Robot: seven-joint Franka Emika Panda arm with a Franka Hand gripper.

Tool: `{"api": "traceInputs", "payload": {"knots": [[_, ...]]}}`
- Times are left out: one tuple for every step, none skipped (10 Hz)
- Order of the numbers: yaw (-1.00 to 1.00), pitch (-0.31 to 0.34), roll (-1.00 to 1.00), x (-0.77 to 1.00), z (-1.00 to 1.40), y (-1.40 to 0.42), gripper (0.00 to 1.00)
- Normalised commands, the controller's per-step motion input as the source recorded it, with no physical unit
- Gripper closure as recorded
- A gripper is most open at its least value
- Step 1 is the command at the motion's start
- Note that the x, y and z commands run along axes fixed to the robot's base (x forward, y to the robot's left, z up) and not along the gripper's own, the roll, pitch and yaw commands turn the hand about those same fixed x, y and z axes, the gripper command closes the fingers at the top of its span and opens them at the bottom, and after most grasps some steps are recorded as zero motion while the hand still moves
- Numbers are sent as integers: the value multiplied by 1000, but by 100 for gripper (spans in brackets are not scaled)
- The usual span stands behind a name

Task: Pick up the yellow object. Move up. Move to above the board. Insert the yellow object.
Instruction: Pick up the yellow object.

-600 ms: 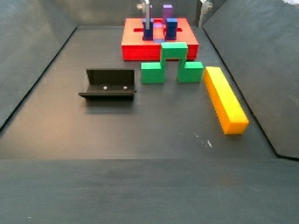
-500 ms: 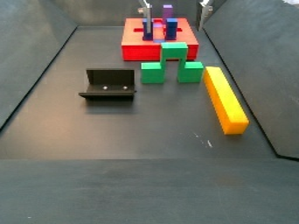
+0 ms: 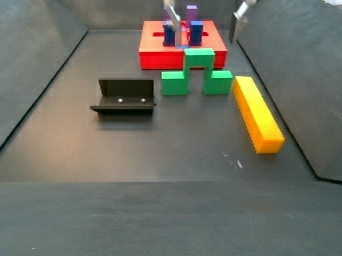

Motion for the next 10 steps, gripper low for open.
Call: {"api": "traceInputs", "payload": {"knots": [[-60, -220, -76, -583, -309, 0, 0], [-29, -229, -73, -634, -271, 0, 0], [-11, -221, -29, -671, -223, 0, 0], [0, -193, 0, -551, -209, -77, 0], [0, -181, 0, -477, -274, -97, 0], [0, -116, 59, -334, -357, -94, 0], [0, -63, 76, -380, -386, -17, 0], [0, -49, 54, -363, -377, 0, 0], [0, -36, 51, -294, -349, 0, 0], [0, -46, 54, -340, -351, 0, 0]]}}
